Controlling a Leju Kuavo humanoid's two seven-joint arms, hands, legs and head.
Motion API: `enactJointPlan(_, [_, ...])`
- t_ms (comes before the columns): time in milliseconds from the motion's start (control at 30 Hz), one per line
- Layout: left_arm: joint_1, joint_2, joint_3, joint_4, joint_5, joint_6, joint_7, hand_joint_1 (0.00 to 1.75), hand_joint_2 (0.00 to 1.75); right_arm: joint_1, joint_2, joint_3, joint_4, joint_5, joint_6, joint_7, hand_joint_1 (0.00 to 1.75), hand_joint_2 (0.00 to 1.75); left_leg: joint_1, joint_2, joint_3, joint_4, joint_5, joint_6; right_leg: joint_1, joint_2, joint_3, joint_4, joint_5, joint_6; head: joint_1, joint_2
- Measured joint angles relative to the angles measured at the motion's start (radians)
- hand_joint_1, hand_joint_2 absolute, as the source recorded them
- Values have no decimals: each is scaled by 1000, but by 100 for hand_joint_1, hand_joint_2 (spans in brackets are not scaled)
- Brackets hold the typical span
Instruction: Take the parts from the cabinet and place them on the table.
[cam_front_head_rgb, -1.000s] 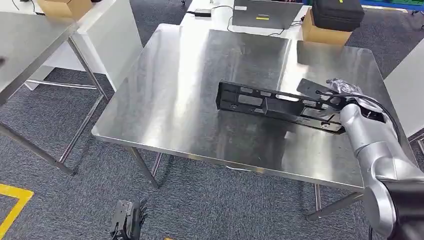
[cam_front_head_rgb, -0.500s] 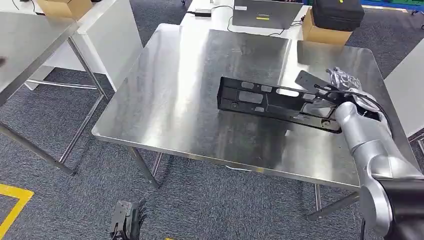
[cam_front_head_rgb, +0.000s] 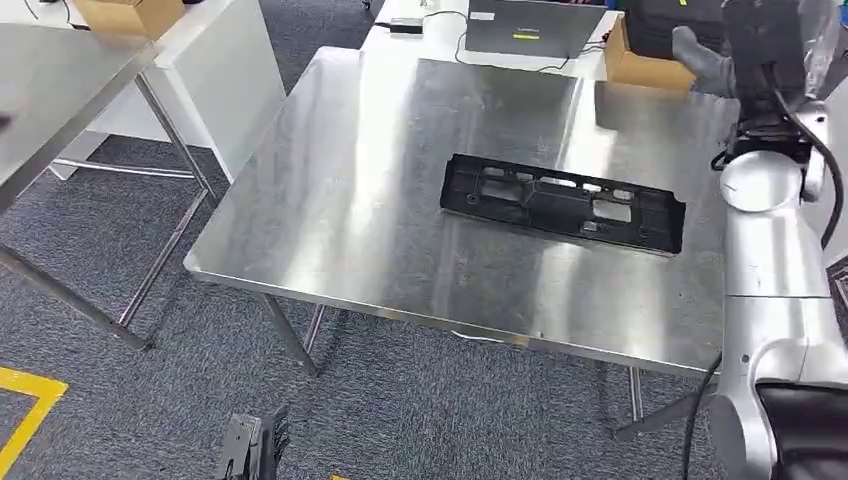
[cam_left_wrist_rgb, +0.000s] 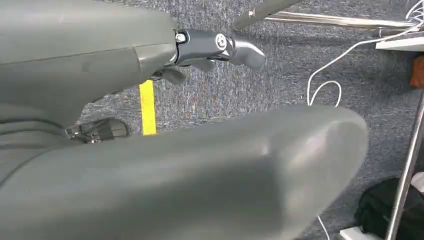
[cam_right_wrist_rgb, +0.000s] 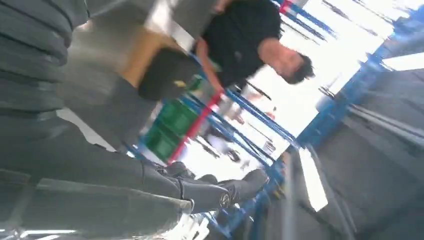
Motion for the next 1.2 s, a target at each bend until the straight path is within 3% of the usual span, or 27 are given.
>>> enactJointPlan(367, [2, 0, 1, 0, 1, 5, -4, 0, 0, 45, -22, 5, -102, -19, -60, -22, 0, 175, -1, 0, 0, 0, 0, 0, 0, 0, 0, 0, 0, 0, 0, 0])
enactJointPlan(500, [5, -1, 7, -1, 4, 10, -11, 0, 0, 173, -19, 4, -180, -127, -147, -159, 0, 175, -1, -3, 1, 0, 0, 0, 0, 0, 0, 0, 0, 0, 0, 0])
enactJointPlan(567, [11, -1, 13, -2, 14, 16, -19, 0, 0, 302, -6, 2, -245, -204, -210, -283, 0, 175, 0, -6, 2, 0, -3, -1, 1, -3, 1, -2, -2, -1, 0, 0])
enactJointPlan(667, [24, -2, 37, -3, 23, 27, -30, 0, 0, 576, 61, 11, -351, -333, -266, -497, 0, 175, 2, -11, 5, 0, -8, -2, 4, -7, 6, -2, -8, -2, 1, 0])
enactJointPlan(733, [31, -2, 52, -3, 24, 28, -33, 0, 0, 732, 113, 28, -387, -364, -283, -558, 0, 175, 2, -11, 5, -1, -9, -2, 4, -7, 5, -2, -10, -1, -2, 0])
enactJointPlan(800, [37, -2, 71, -3, 25, 29, -33, 0, 0, 865, 174, 46, -398, -404, -281, -546, 0, 175, 4, -11, 6, -1, -12, -6, 4, -7, 5, -2, -12, -3, 0, 0])
enactJointPlan(933, [56, -3, 107, -5, 36, 42, -30, 0, 0, 1034, 281, 43, -385, -489, -207, -541, 0, 175, 3, -10, 8, -1, -17, -9, 0, -5, 5, -3, -14, -6, 0, 0])
enactJointPlan(1067, [82, -2, 153, -9, 64, 38, -29, 0, 0, 1106, 334, 18, -357, -504, -151, -551, 0, 175, 2, -9, 9, 0, -19, -8, -4, -3, 6, -3, -14, -5, 0, 0])
enactJointPlan(1200, [105, 0, 199, -10, 75, 37, -38, 0, 0, 1144, 366, -7, -343, -490, -112, -563, 0, 175, -5, -9, 10, 1, -22, 1, -12, -3, 7, -4, -16, -1, -1, 0])
